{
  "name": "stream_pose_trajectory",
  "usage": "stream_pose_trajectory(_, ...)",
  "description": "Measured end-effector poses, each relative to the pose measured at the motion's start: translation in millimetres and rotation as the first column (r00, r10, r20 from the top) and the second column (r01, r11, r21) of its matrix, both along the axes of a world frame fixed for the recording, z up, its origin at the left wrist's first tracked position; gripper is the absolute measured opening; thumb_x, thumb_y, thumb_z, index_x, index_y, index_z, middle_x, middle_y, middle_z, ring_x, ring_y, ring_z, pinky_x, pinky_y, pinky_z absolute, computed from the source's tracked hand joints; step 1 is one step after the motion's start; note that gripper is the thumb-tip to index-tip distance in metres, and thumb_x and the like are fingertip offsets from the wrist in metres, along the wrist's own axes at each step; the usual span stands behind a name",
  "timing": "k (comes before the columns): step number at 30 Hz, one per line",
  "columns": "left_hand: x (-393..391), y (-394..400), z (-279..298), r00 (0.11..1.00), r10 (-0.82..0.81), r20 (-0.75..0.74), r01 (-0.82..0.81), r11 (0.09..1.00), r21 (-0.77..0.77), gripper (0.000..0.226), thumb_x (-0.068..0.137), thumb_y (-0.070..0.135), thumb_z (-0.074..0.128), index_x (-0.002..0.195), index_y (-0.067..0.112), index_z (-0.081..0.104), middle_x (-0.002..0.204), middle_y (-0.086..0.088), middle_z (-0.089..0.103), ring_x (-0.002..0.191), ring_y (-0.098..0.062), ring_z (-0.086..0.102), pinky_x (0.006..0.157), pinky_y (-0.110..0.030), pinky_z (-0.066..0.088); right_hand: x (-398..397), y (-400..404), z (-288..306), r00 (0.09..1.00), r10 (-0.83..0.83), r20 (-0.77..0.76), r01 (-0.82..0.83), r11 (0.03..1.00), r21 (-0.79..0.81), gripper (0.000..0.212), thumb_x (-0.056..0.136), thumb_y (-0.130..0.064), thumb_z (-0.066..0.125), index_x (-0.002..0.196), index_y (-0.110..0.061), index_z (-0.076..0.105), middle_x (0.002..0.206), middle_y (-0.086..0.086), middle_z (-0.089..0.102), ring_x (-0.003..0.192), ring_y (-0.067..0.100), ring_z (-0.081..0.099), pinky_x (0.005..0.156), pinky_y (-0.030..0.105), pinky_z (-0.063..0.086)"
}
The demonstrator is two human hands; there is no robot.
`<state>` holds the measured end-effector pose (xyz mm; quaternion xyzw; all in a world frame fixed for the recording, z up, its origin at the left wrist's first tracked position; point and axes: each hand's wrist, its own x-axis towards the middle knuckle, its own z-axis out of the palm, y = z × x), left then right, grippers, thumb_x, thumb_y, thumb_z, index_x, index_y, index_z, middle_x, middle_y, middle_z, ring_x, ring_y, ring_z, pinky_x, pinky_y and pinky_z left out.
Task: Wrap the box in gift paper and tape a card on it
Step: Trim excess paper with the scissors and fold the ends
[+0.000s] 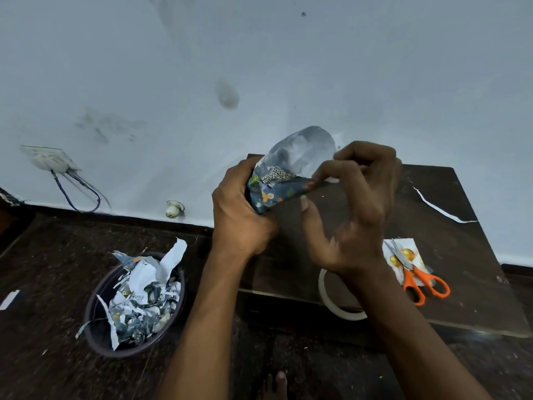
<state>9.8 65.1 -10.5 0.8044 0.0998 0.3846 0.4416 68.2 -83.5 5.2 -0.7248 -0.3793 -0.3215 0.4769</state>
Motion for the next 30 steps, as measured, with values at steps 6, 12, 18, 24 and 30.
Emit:
stream_pose_trajectory(6,8,0,-7,1.0,-0.012,0.029,0.006,0.979,0.201,0.051,0.07,0.0,0.075,0.12,0.009,0.067,0.108,0.025,0.059,0.102,0.015,0.054,0.086,-0.013,0.046,-3,5,1,0.995,-0.077,0.068,0.083,0.993,-0.085,0.022,0.074,-0.026,0.083,0.087,-0.01,0.075,0.103,0.01,0.065,0.094,0.031,0.056,0.083,0.037,0.031)
stream_pose_trajectory(12,10,18,-18,0.999,0.031,0.016,-0.035,0.96,0.277,0.067,0.055,-0.003,0.063,0.122,-0.001,0.066,0.121,-0.003,0.068,0.114,0.0,0.053,0.098,-0.02,0.044,11,-4,-15,0.999,-0.045,0.025,0.047,0.997,-0.064,0.022,0.071,-0.008,0.089,0.064,-0.009,0.068,0.091,0.003,0.065,0.084,0.025,0.051,0.076,0.039,0.034)
stream_pose_trajectory(18,18,19,-33,0.999,0.046,0.01,-0.047,0.952,0.303,0.074,0.05,-0.009,0.066,0.124,-0.003,0.067,0.129,-0.011,0.067,0.123,-0.025,0.06,0.105,-0.04,0.048,18,-14,-22,0.974,0.059,-0.219,-0.076,0.995,-0.068,0.018,0.076,-0.028,0.084,0.074,-0.016,0.071,0.087,-0.016,0.065,0.082,0.017,0.049,0.075,0.04,0.037)
stream_pose_trajectory(24,22,6,-44,0.984,0.105,-0.144,-0.04,0.917,0.397,0.081,0.047,-0.001,0.07,0.128,0.006,0.066,0.138,-0.007,0.063,0.127,-0.028,0.057,0.105,-0.047,0.042,25,-18,-31,0.862,0.113,-0.495,-0.155,0.987,-0.044,0.034,0.077,-0.035,0.078,0.063,-0.007,0.066,0.062,-0.01,0.056,0.065,0.009,0.046,0.058,0.026,0.037)
stream_pose_trajectory(30,18,-3,-42,0.903,0.254,-0.346,-0.054,0.867,0.495,0.095,0.048,0.01,0.077,0.141,0.02,0.057,0.15,-0.004,0.051,0.138,-0.027,0.044,0.107,-0.041,0.028,46,-42,-38,0.684,0.05,-0.728,-0.22,0.965,-0.141,0.017,0.077,-0.018,0.089,0.083,-0.004,0.081,0.078,0.0,0.076,0.058,0.005,0.063,0.055,0.032,0.051)
